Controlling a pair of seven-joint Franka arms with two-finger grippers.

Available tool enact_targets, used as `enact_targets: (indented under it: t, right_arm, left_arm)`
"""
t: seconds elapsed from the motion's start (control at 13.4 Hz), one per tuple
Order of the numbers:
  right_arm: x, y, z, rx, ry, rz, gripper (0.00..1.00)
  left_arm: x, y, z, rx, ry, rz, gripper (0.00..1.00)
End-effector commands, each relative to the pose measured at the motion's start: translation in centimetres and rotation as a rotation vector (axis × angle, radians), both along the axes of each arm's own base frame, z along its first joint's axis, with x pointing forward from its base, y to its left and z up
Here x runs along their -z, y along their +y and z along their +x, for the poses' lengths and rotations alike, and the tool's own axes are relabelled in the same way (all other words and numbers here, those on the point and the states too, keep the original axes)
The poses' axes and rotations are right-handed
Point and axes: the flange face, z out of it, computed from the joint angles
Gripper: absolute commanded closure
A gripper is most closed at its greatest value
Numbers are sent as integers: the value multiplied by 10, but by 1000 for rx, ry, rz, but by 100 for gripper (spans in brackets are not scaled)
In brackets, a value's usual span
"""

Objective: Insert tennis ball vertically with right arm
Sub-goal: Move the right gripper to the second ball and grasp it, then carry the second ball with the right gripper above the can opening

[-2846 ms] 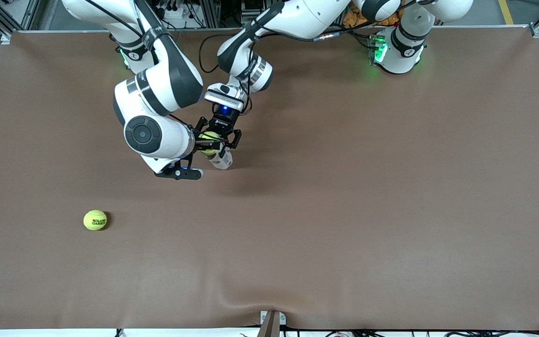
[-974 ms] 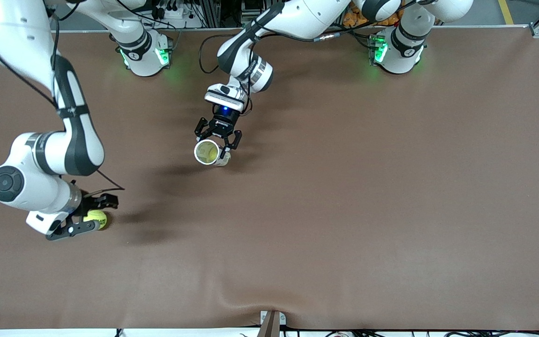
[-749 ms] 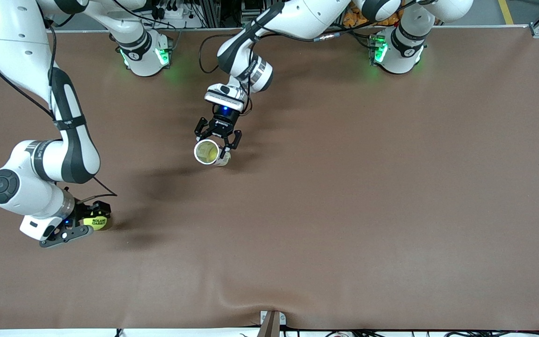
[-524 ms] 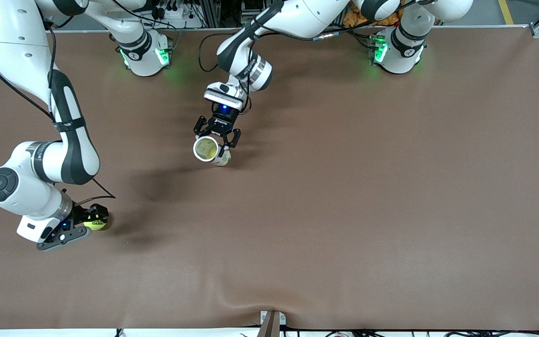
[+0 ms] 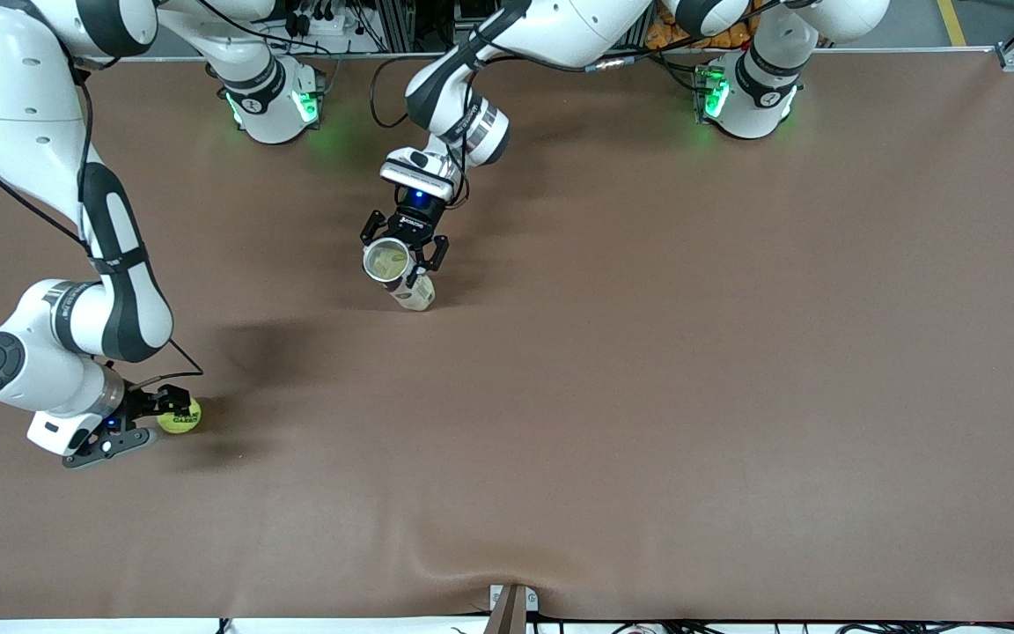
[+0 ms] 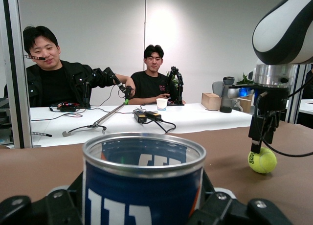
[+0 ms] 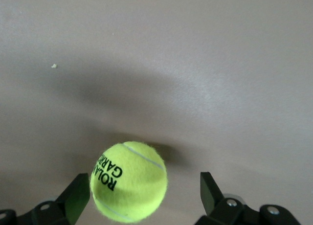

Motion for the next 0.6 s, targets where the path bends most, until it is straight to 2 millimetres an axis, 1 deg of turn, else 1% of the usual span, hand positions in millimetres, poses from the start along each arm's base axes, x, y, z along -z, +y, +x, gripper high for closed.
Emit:
enact_targets:
  t: [0.0, 0.07, 0.22, 0.3, 0.37, 0.45, 0.52]
  right_arm:
    - [12, 2, -5, 30, 8, 67, 0]
    - [20, 2, -8, 44, 18, 79, 0]
    - [29, 1, -8, 28, 24, 87, 0]
    - [30, 0, -8, 6, 23, 85, 0]
    - [30, 0, -8, -8, 26, 85, 32]
    - [27, 1, -7, -13, 22, 84, 56]
    - [25, 2, -6, -15, 19, 84, 69]
  left_arm:
    - [2, -2, -1, 10, -20, -21, 16]
    - [2, -1, -1, 10, -20, -20, 18]
    - [4, -1, -1, 11, -21, -16, 20]
    - [4, -1, -1, 10, -20, -16, 22]
    - [4, 0, -2, 11, -20, -14, 22]
    - [4, 0, -2, 11, -20, -14, 20]
    - [4, 0, -2, 11, -20, -14, 19]
